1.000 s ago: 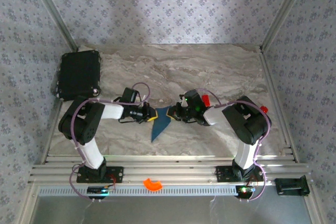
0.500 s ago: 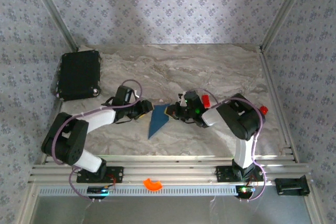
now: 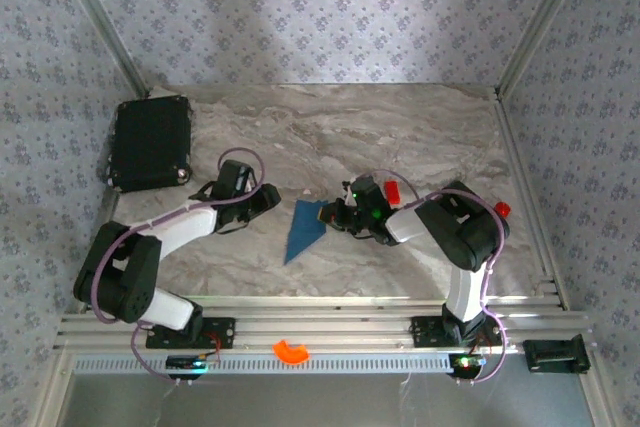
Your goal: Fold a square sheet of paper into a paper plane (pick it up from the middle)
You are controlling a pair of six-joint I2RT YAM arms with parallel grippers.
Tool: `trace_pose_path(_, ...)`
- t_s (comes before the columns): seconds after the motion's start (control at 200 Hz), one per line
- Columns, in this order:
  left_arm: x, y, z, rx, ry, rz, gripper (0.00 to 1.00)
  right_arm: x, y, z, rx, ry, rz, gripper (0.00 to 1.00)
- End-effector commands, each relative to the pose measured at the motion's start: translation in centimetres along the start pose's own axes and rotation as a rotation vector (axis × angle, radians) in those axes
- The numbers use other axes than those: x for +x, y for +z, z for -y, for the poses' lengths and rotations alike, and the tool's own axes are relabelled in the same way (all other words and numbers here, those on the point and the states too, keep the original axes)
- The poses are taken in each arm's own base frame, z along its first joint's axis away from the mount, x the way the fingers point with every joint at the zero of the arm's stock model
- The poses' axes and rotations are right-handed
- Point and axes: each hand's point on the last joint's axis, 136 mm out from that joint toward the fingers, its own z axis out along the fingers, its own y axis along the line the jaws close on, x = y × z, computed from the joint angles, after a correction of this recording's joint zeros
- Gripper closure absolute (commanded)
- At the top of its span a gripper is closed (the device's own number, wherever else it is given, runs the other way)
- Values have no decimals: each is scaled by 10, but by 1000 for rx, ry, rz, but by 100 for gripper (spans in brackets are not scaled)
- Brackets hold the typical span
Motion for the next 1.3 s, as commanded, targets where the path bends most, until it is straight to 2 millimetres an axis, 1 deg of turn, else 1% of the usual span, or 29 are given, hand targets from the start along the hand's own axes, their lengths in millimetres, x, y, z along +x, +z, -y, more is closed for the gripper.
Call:
trace_pose_path(0.0, -13, 0, 2, -19, -7, 36, 42, -6, -5, 5, 64, -17, 20, 100)
trace_pose_path(0.19, -12, 0, -2, -36, 1, 38, 42, -6, -1, -3, 60, -22, 19, 100)
trace_pose_path(0.465, -12, -13, -13, -62, 3, 82, 42, -6, -1, 0, 85, -1, 38, 100)
trace_pose_path(0.58, -11, -15, -15, -65, 5, 85, 42, -6, -1, 1, 101, 18, 50, 100)
trace_pose_path(0.635, -10, -15, -14, -59, 5, 84, 42, -6, -1, 0, 97, 28, 56, 100)
trace_pose_path(0.845, -8, -21, -10, -41, 15, 85, 43, -4, -5, 9, 123, 80, 77, 100)
trace_pose_path(0.935, -1, -23, -6, -15, 37, 60, 42, 0, -8, 15, 143, 101, 78, 100)
trace_pose_path(1.029, 7, -27, -2, -6, 72, 38, 42, 2, -9, 18, 137, 127, 88, 100)
trace_pose_path(1.199, 21, -38, 5, 30, 110, 21, 42, 3, -11, 12, 103, 150, 98, 100)
trace_pose_path(1.294, 29, -46, 5, 48, 122, 12, 42, 3, -14, 13, 119, 152, 115, 100)
